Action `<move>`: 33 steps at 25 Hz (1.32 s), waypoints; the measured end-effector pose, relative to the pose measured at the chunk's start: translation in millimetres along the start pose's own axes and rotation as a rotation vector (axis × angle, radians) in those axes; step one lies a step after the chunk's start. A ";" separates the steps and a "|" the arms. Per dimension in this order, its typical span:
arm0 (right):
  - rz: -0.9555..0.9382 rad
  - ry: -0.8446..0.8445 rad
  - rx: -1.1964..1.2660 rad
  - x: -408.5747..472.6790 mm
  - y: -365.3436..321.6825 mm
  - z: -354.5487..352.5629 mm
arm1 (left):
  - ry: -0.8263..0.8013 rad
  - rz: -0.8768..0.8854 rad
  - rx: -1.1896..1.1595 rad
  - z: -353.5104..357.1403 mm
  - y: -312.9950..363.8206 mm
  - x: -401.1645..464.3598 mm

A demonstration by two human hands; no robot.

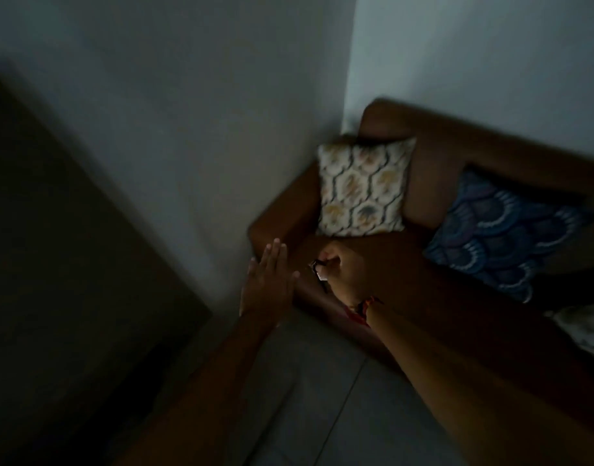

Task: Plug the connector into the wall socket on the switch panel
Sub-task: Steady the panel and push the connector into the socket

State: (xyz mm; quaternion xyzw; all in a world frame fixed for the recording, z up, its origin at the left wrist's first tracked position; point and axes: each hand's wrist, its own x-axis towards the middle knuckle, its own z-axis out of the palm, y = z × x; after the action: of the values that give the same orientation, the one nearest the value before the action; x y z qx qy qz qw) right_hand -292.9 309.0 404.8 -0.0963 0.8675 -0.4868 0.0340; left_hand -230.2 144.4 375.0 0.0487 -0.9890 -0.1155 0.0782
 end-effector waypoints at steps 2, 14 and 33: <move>-0.066 0.033 0.018 23.2 -41.5 -90.3 | 0.092 0.074 -0.022 -58.1 63.4 48.1; -0.313 0.484 -0.115 49.1 -139.5 -542.9 | 0.343 0.466 -0.084 -258.1 434.0 208.9; -0.093 0.876 -0.251 68.0 59.5 -971.6 | 0.283 0.928 -0.270 -200.2 910.5 371.0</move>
State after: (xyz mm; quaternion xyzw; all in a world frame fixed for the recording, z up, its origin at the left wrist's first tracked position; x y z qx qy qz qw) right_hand -515.8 1139.9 865.3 0.0765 0.8471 -0.3737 -0.3701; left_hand -633.0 939.7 835.7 -0.3916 -0.8623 -0.1878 0.2603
